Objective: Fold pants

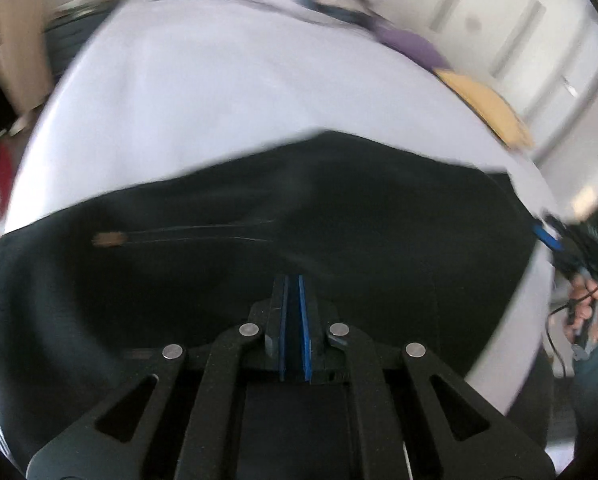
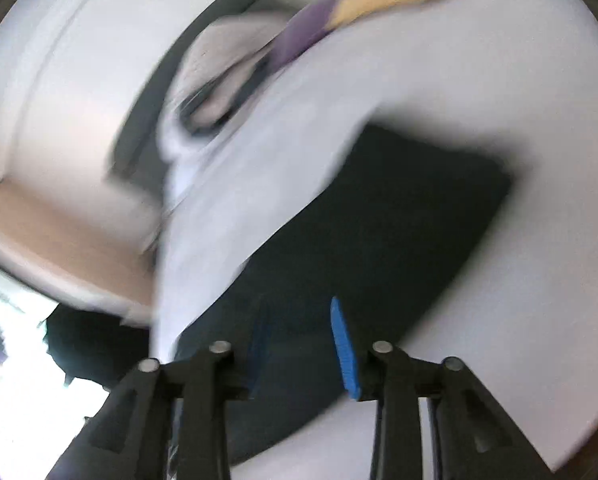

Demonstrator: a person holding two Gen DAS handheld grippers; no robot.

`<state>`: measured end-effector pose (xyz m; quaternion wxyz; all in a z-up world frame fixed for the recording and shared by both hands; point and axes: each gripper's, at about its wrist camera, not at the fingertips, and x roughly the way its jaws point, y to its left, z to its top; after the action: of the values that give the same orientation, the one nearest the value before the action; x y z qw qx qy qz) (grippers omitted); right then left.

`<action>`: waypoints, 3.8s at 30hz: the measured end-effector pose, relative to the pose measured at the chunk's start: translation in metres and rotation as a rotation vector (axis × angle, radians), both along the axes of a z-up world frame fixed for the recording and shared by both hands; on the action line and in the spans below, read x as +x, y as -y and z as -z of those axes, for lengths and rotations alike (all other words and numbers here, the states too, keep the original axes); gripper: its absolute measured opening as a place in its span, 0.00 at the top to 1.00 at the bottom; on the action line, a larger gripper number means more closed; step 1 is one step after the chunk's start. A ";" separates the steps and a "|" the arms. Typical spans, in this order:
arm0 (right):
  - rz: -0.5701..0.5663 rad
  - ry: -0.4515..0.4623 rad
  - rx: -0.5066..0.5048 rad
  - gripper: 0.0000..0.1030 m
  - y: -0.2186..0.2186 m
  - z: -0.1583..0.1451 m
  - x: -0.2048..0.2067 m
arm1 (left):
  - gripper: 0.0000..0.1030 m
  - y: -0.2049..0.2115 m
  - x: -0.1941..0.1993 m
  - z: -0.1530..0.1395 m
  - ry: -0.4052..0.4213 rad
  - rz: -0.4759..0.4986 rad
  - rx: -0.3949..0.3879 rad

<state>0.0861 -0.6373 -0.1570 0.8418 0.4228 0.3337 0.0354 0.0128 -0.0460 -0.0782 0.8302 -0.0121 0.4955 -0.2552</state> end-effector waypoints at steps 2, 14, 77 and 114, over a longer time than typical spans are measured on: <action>-0.163 -0.016 0.000 0.53 -0.047 0.013 0.022 | 0.94 0.027 -0.001 0.020 -0.029 0.037 0.067; 0.366 -0.180 -0.206 0.87 0.084 0.020 -0.019 | 0.92 -0.074 0.014 0.019 -0.009 -0.255 0.068; -0.429 -0.023 -1.048 0.92 -0.255 0.015 0.032 | 0.75 0.032 0.037 0.067 -0.315 -0.103 -0.370; -0.624 0.219 -1.391 0.92 -0.402 0.008 -0.041 | 0.91 -0.044 0.086 0.036 -0.300 0.000 -0.252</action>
<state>0.0451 -0.2349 -0.1655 0.8932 -0.3232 0.2979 0.0949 0.0991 -0.0024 -0.1143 0.7390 -0.1540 0.5777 -0.3106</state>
